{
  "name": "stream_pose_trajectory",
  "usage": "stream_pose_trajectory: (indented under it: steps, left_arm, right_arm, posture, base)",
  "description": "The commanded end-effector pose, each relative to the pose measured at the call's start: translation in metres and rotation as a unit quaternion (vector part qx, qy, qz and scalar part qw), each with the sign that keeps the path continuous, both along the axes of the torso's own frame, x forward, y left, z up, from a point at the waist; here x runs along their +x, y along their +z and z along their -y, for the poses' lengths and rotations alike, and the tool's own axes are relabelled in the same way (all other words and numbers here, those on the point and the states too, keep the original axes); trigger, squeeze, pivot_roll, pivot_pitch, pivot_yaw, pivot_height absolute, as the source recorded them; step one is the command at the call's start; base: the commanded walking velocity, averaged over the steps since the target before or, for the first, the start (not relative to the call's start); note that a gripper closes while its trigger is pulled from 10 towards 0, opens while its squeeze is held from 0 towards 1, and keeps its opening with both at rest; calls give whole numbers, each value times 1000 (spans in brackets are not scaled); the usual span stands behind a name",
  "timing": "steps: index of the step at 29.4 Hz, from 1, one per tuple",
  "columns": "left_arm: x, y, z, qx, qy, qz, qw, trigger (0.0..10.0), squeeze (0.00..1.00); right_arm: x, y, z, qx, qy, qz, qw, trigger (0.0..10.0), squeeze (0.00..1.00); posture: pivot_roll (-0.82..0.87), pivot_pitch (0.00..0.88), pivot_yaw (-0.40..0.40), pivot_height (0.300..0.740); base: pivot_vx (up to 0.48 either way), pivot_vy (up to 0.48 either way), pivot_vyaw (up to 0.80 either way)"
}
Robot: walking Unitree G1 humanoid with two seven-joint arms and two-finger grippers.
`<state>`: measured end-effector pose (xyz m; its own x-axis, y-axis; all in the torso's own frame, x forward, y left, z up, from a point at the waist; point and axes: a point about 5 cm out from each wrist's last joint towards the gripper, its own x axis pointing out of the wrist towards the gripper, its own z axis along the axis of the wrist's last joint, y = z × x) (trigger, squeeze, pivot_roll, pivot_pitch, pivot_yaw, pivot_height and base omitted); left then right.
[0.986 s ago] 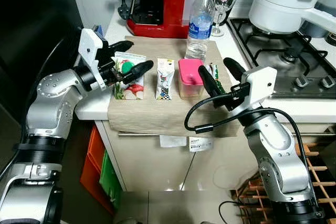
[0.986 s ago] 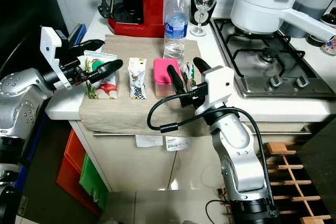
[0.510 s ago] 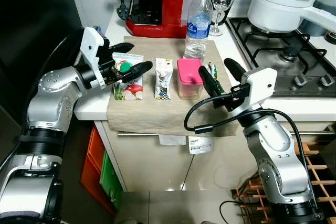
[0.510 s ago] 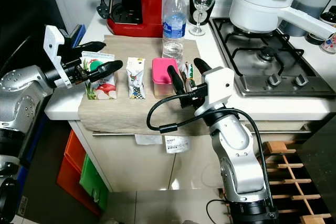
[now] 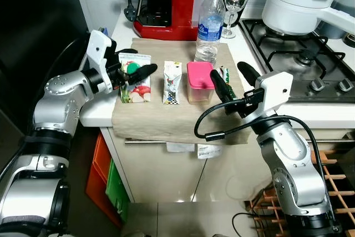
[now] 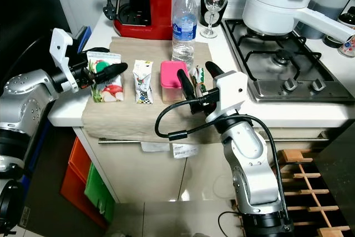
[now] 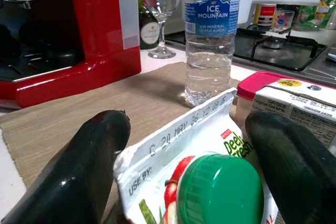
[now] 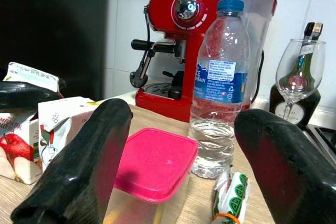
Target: Restocking fridge
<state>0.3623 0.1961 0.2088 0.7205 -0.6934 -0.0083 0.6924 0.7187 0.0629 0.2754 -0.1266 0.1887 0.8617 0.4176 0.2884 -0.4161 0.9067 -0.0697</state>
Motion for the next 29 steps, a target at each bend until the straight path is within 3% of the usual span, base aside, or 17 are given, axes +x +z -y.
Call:
stream_pose_trajectory:
  steps: [1, 16, 24, 29]
  left_arm:
    - [2, -2, -1, 10, 6, -8, 1000, 0, 0]
    - [-1, -6, 4, 10, -10, -12, 1000, 0, 0]
    - [1, -9, 12, -39, -2, -8, 999, 0, 0]
    - [1, -8, 19, -44, -16, -8, 999, 0, 0]
  right_arm:
    - [-1, 5, -1, -2, 0, 12, 1000, 10000, 0]
    - [2, 6, 1, -6, -4, 18, 1000, 10000, 0]
    - [10, 7, 0, -4, -13, 25, 1000, 10000, 0]
    - [14, 13, 2, 1, -21, 34, 999, 10000, 0]
  posture:
    - [-89, 0, 24, 740]
    - [-87, 0, 39, 740]
    - [-96, 0, 47, 740]
    - [-93, 0, 52, 740]
  base:
    - [0, 0, 0]
    - [0, 0, 0]
    - [0, 0, 0]
    - [0, 0, 0]
